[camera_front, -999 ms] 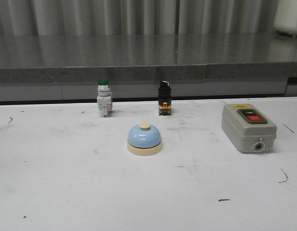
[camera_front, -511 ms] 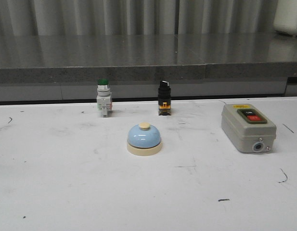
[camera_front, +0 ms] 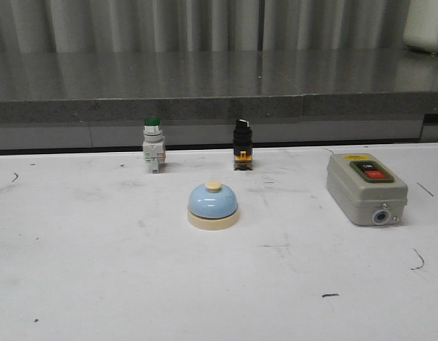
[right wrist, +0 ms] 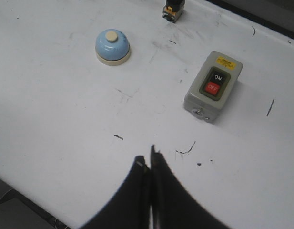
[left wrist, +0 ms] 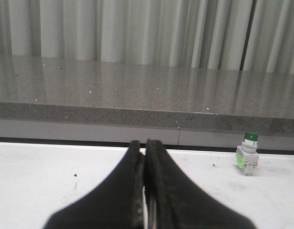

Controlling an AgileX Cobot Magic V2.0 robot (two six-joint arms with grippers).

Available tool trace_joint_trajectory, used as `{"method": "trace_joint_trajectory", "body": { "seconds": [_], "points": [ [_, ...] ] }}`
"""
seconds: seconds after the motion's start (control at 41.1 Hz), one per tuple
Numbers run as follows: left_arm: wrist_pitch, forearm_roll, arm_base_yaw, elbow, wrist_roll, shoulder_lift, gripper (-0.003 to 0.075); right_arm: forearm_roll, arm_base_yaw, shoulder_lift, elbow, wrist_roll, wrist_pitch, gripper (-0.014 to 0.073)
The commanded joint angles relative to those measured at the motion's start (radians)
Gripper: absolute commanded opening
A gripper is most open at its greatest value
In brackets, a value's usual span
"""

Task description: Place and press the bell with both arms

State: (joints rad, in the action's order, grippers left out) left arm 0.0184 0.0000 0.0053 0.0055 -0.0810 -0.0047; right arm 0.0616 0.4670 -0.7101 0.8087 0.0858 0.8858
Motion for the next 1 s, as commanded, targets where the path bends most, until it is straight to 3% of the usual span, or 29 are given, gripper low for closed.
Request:
{"method": "trace_joint_trajectory", "body": {
  "seconds": [0.0, 0.731, 0.974],
  "points": [
    [-0.084, -0.007, -0.004, 0.023, -0.007, -0.019, -0.0020, -0.010, -0.008, 0.007, 0.023, 0.003, -0.054, -0.0068],
    [-0.084, -0.007, -0.001, 0.023, -0.007, -0.019, -0.0020, -0.043, -0.019, 0.051, -0.013, 0.003, -0.069, -0.0068],
    [-0.084, -0.007, -0.001, 0.023, -0.007, -0.017, -0.0020, -0.062, -0.211, 0.337, -0.304, 0.003, -0.393, -0.0068]
  ]
}}
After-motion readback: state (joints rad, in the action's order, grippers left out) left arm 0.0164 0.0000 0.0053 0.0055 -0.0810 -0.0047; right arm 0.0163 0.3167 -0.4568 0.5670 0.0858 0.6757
